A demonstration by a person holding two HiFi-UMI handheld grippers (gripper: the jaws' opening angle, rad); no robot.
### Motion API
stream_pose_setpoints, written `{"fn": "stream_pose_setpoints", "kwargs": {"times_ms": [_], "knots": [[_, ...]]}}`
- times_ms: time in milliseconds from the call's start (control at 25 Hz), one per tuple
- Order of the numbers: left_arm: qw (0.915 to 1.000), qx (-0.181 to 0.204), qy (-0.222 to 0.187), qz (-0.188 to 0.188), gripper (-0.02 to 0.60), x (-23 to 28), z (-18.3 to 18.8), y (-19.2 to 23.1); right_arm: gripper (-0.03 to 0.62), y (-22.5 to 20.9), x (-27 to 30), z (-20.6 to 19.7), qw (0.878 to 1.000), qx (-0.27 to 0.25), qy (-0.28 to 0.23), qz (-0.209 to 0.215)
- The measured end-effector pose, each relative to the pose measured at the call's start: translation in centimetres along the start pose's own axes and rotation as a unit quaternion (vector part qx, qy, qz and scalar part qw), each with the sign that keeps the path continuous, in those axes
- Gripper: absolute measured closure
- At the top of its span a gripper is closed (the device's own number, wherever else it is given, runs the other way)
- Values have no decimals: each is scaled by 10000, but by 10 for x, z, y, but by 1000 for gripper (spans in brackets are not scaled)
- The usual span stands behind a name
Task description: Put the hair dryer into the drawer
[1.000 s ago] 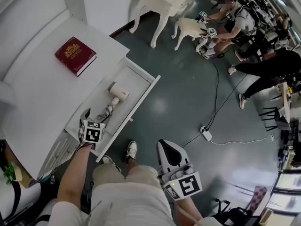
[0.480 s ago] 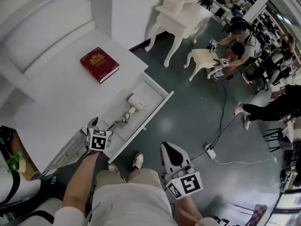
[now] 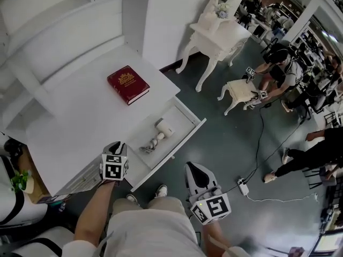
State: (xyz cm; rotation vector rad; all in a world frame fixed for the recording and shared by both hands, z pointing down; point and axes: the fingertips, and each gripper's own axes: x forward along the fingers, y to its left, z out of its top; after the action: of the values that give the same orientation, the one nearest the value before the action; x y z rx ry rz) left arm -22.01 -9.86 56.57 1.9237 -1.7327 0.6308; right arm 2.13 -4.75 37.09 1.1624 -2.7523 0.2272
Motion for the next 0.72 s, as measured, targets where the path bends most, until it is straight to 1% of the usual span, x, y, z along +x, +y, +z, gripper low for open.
{"fn": "stream_pose_setpoints", "kwargs": {"times_ms": [80, 160, 280, 440, 600, 720], "knots": [[9999, -80, -132, 1, 537, -8, 13, 4, 583, 0, 5, 3, 10000, -14, 13, 52], [9995, -136, -242, -131, 565, -15, 28, 4, 583, -1, 10, 6, 10000, -11, 15, 96], [9985, -62, -463, -282, 566, -28, 52, -1, 583, -5, 16, 12, 9999, -10, -3, 136], [9948, 66, -985, -236, 566, -55, 91, 0, 583, -12, 25, 20, 9998, -13, -58, 195], [9874, 54, -1575, -122, 566, -90, 130, 6, 583, -20, 31, 29, 9996, 13, -177, 217], [9808, 86, -1947, 3, 566, -116, 151, 14, 583, -25, 33, 33, 9995, 47, -217, 225]]}}
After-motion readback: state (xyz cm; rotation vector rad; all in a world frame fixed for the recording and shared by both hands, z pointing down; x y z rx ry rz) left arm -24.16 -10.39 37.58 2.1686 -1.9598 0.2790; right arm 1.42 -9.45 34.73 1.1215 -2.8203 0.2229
